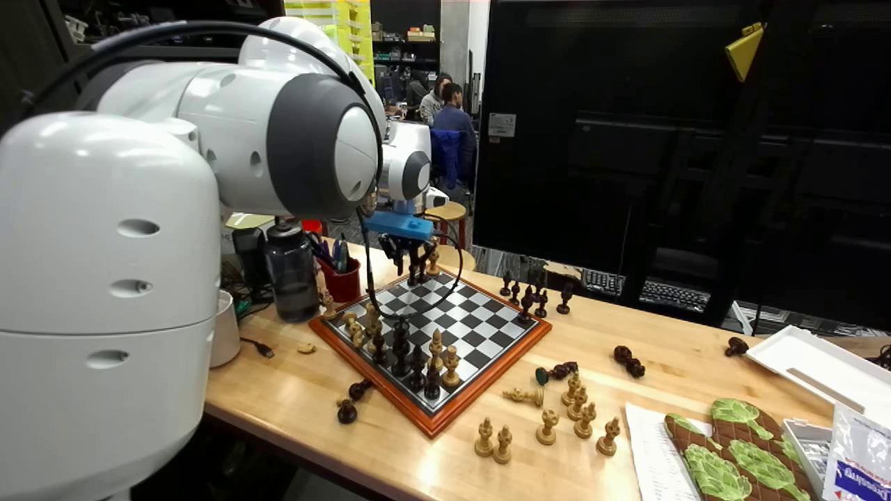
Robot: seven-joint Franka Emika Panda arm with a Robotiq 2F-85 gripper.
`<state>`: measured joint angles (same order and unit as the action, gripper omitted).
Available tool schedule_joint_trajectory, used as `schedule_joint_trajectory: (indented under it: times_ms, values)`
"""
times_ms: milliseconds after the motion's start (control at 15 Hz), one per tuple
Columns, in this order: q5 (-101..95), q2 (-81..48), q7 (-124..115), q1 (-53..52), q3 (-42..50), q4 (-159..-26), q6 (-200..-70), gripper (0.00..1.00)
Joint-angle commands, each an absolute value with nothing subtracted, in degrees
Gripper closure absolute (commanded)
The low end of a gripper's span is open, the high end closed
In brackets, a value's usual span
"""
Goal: Move a piece on the chess board
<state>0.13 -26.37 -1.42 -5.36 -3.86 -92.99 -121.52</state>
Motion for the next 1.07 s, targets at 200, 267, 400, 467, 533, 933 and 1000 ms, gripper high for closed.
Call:
schedule_joint_trajectory:
  times_ms: [200, 267, 400, 467, 533, 933, 1000]
  values:
    - [0.70, -27.53, -0.63, -5.19, -4.08, -90.61, -120.32, 0.16]
    - [0.74, -27.80, -0.60, -5.18, -4.09, -90.24, -120.23, 0.10]
    - [0.79, -28.29, -0.52, -5.16, -4.12, -89.67, -120.16, 0.01]
    - [0.82, -28.51, -0.46, -5.15, -4.14, -89.44, -120.26, 0.00]
    - [0.85, -28.62, -0.40, -5.13, -4.16, -89.32, -120.32, 0.00]
    - [1.00, -28.90, 0.39, -4.98, -4.25, -88.94, -120.30, 0.44]
    - [0.94, -28.86, 0.39, -5.01, -4.22, -88.91, -120.24, 0.51]
